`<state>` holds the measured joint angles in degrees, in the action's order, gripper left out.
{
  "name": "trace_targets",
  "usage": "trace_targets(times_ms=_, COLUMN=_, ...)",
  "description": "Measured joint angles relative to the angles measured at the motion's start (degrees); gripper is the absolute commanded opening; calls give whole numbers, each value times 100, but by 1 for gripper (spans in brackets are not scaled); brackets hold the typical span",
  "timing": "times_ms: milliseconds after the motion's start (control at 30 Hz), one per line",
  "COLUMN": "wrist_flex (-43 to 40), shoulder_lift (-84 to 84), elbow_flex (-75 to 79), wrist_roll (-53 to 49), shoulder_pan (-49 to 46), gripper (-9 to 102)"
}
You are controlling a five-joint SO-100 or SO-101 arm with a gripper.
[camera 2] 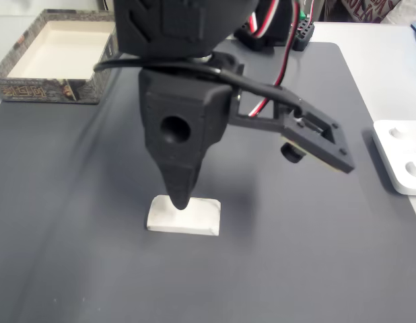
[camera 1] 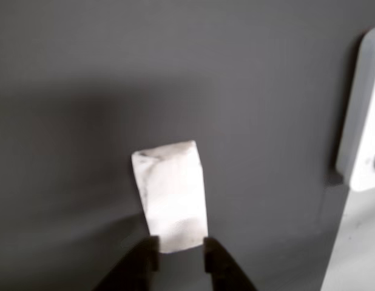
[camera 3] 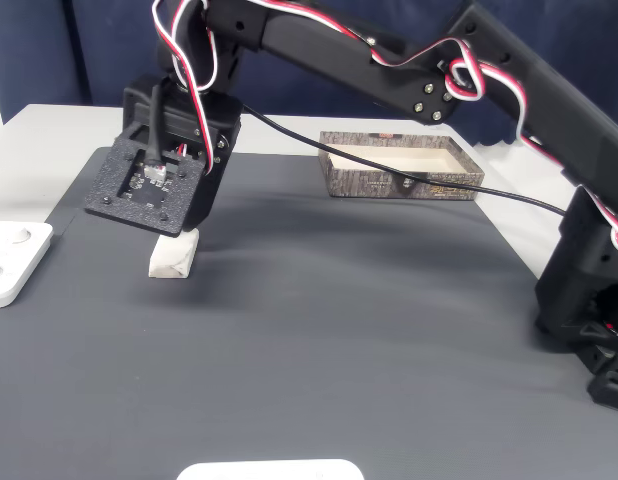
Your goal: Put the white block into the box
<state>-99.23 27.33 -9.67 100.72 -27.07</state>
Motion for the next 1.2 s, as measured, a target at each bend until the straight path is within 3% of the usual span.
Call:
trace_targets(times_ms=400, wrist_flex=0, shoulder_lift=0, elbow_flex=0, wrist_roll=334, shoulder_pan=-35, gripper=35)
trace_targets(times_ms=1200, wrist_flex=554, shoulder_lift=0, elbow_flex=44, wrist_roll=88, shoulder_pan=-26, gripper=31)
